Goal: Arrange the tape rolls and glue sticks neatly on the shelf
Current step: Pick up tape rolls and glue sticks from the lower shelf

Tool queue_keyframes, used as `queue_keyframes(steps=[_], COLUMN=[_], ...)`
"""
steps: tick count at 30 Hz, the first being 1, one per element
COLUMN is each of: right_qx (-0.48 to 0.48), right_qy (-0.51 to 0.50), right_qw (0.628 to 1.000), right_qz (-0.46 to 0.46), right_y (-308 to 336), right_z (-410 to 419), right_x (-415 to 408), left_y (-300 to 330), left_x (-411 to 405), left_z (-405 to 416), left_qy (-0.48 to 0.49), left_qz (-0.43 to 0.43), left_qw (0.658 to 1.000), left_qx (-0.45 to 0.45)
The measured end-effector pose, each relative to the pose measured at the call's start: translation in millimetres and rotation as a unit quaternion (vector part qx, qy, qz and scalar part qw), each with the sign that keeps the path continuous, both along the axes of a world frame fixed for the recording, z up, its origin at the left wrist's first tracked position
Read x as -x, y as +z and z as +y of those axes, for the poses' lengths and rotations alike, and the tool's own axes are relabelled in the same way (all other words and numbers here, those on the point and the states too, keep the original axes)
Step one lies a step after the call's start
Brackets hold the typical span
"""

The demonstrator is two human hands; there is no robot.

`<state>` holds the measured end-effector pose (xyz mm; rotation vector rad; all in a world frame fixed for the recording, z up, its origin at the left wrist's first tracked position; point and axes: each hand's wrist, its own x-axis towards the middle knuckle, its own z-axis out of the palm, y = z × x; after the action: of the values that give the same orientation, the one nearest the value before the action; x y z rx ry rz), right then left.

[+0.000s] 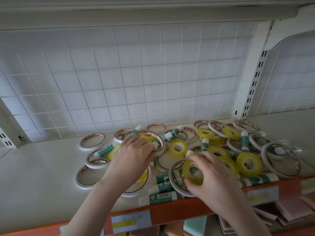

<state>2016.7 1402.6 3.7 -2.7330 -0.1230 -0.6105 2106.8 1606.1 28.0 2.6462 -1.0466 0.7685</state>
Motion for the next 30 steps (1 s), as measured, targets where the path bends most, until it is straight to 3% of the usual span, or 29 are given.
queue_keyframes(steps=[7,15,21,30], right_qx=[-0.012,-0.057,-0.064,-0.09], right_qy=[0.032,0.12,0.163,0.208], right_qw=[0.997,0.99,0.983,0.973], right_qz=[-0.066,-0.054,-0.057,-0.039], right_y=[-6,3,3,-5], right_z=[12,96,206,440], right_x=[-12,-19,-20,-22], left_y=[-1,-8,-10,-16], left_x=[29,72,103,140], left_z=[45,145,254,480], left_qy=[0.07,0.163,0.222,0.258], left_qz=[-0.055,-0.108,-0.119,-0.143], left_qw=[0.993,0.974,0.96,0.949], left_qx=[0.073,0.112,0.127,0.114])
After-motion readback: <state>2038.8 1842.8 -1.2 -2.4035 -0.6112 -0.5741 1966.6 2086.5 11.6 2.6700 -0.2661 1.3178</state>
